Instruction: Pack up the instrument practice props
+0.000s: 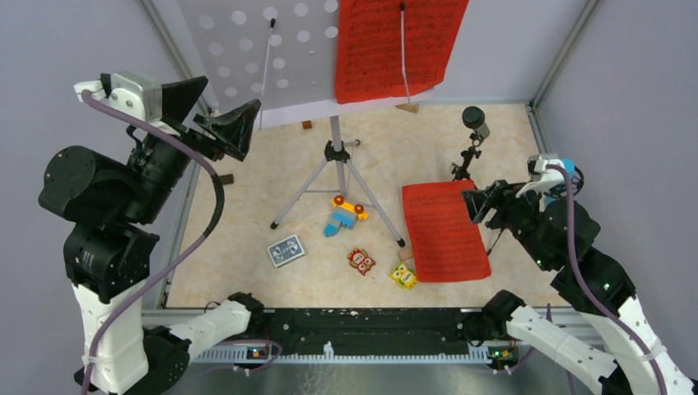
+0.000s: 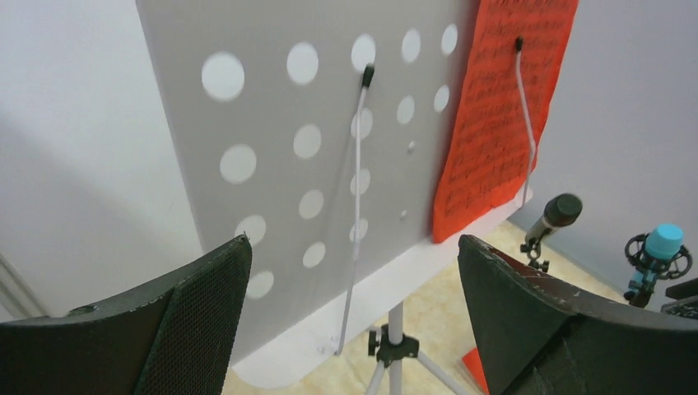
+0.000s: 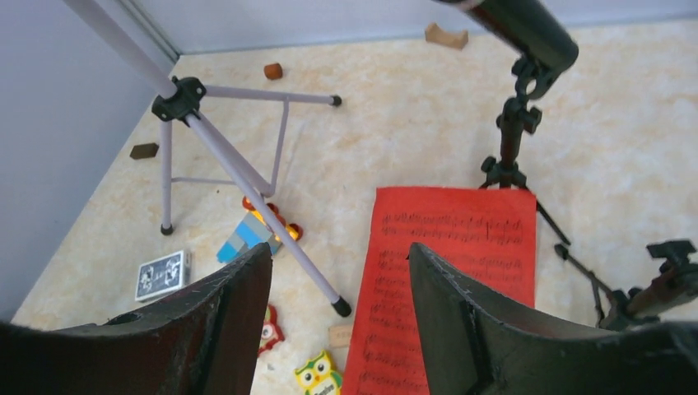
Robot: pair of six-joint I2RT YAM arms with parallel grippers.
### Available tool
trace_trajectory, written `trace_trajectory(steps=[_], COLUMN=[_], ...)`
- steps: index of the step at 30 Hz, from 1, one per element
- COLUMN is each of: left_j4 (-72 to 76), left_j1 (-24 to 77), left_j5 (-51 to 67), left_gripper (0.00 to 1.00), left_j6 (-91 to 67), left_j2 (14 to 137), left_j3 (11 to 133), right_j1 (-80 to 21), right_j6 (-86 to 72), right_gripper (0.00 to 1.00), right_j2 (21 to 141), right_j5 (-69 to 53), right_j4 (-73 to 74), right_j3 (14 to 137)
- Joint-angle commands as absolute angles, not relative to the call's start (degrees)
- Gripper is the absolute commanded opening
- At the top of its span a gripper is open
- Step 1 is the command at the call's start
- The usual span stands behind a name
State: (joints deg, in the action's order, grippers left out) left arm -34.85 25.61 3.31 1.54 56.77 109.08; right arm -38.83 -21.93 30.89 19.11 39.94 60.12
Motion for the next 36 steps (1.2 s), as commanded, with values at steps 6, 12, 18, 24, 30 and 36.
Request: trace_trajectory(steps=[6, 12, 18, 24, 30, 36], left_j4=[-33.0, -33.3, -33.4, -36.3, -34.6, -30.6], left_j1=[33.4, 43.0, 45.5, 45.4, 45.4, 45.1], left_j5=[13.3, 10.6, 5.3, 3.0, 2.6, -0.4], left_gripper=[0.99, 0.99, 0.99, 0.99, 0.99, 0.99], left_j6=[0.8, 3.5, 3.3, 0.5, 0.2, 1.3], left_j2=[69.1, 73.0, 75.7, 80.5, 82.5, 81.3], left_j3=[124.0, 125.8, 124.1, 127.6, 126.8, 122.1], right_j1=[-38.5, -38.6, -38.6, -38.5, -38.5, -38.5], right_j6=[-10.5, -8.6, -8.4, -10.8, -12.2, -13.6], right_gripper=[0.62, 0.62, 0.64, 0.64, 0.64, 0.65], right_j2=[31.9, 30.8, 28.3, 29.7, 33.7, 33.1], right_j5=[15.3, 13.5, 11.3, 8.0, 5.5, 2.0], right_j4=[33.5, 33.1, 27.8, 27.6, 30.9, 28.9], right_j3=[65.7, 64.4, 60.6, 64.1, 68.1, 66.2])
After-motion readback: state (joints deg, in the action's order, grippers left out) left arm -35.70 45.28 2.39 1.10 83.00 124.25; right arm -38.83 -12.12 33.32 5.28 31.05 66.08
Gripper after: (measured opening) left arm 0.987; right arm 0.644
